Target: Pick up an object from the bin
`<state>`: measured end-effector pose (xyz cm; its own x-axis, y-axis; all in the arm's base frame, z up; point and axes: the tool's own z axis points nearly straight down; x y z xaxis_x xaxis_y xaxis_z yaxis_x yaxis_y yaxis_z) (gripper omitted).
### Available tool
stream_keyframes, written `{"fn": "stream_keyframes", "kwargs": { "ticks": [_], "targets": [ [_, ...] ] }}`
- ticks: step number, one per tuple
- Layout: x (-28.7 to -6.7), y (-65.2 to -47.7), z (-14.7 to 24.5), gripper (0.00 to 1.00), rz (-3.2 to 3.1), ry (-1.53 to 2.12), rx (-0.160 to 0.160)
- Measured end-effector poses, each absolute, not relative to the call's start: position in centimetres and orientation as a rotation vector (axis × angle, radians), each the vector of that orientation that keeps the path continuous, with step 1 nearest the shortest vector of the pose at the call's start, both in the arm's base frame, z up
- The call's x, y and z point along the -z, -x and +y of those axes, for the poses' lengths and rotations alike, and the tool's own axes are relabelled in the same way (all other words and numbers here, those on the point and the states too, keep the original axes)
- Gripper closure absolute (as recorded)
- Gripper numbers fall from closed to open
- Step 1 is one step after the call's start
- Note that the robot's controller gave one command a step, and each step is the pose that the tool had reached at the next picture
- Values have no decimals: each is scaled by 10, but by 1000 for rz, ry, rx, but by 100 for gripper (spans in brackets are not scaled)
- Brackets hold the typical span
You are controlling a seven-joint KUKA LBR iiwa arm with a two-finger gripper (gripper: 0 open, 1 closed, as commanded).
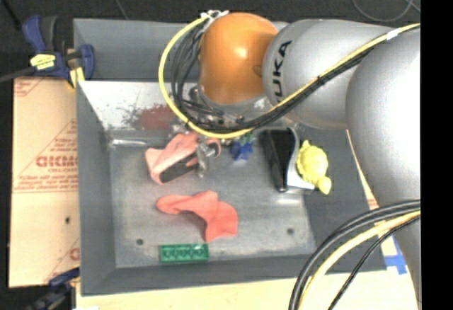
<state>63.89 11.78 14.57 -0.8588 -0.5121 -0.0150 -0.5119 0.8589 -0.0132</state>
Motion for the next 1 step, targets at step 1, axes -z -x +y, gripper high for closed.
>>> {"fn": "stream_keyframes", "kwargs": {
  "ticks": [1],
  "targets": [
    [-146, -639, 118, 100, 3012, 829, 13]
  ]
}}
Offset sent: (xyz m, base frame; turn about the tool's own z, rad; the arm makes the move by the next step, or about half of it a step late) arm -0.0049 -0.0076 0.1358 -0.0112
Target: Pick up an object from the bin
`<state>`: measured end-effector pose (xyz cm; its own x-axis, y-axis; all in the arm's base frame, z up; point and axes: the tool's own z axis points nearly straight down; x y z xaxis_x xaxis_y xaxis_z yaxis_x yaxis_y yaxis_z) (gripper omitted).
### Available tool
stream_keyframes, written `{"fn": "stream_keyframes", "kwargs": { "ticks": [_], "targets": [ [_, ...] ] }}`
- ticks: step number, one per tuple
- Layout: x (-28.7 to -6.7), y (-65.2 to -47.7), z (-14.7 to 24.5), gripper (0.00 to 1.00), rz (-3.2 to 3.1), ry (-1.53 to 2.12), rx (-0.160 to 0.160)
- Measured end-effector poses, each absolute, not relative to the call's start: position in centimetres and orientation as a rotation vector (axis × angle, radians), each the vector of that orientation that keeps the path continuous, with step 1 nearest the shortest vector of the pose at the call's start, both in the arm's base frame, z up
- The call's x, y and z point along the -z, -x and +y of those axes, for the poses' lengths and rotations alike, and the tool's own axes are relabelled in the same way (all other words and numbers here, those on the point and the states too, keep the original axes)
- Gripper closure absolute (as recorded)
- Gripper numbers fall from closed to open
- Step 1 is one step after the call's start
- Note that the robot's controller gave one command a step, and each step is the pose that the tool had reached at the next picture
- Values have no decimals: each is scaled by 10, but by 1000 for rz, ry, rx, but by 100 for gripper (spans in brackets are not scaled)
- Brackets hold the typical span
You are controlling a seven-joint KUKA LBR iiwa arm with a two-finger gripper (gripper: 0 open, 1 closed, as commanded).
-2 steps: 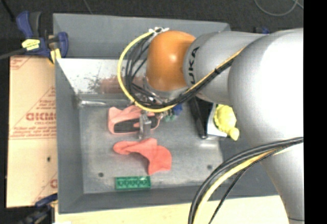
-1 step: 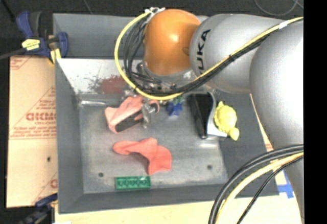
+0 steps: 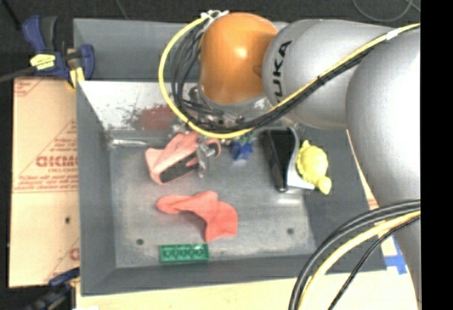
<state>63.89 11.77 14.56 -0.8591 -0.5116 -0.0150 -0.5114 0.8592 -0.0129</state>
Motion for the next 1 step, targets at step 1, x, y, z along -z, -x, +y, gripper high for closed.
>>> {"fn": "stream_keyframes", "kwargs": {
  "ticks": [1],
  "targets": [
    [-191, -635, 114, 100, 3021, 835, 14]
  ]
}}
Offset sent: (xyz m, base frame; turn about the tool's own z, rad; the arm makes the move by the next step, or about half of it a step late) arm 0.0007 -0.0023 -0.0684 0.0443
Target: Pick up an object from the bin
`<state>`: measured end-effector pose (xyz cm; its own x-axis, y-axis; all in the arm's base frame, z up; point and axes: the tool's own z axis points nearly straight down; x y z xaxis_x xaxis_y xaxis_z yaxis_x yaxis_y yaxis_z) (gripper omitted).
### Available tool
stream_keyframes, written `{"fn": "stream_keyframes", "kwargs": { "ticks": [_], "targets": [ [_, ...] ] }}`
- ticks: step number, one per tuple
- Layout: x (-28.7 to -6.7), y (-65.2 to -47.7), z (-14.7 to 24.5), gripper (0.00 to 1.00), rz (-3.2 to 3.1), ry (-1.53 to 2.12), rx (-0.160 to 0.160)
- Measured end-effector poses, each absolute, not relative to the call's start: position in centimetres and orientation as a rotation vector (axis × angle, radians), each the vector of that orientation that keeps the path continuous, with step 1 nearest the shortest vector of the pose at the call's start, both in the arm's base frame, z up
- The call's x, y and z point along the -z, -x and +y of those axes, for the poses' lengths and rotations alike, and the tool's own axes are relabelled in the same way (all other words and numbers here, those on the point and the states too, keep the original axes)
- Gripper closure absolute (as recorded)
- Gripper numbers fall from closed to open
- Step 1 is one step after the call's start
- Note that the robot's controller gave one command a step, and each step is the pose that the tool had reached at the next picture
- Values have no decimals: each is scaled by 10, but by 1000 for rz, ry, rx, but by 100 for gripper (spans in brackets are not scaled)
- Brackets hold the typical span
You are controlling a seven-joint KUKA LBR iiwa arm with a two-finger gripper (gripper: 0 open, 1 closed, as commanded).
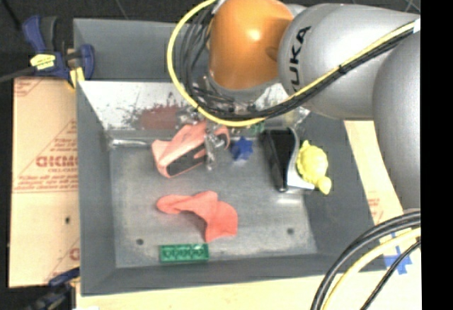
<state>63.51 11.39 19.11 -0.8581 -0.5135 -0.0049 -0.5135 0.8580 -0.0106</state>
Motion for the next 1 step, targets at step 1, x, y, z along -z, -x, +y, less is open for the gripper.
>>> {"fn": "stream_keyframes", "kwargs": {
  "ticks": [1],
  "targets": [
    [-178, -641, 114, 100, 3004, 807, 15]
  ]
}}
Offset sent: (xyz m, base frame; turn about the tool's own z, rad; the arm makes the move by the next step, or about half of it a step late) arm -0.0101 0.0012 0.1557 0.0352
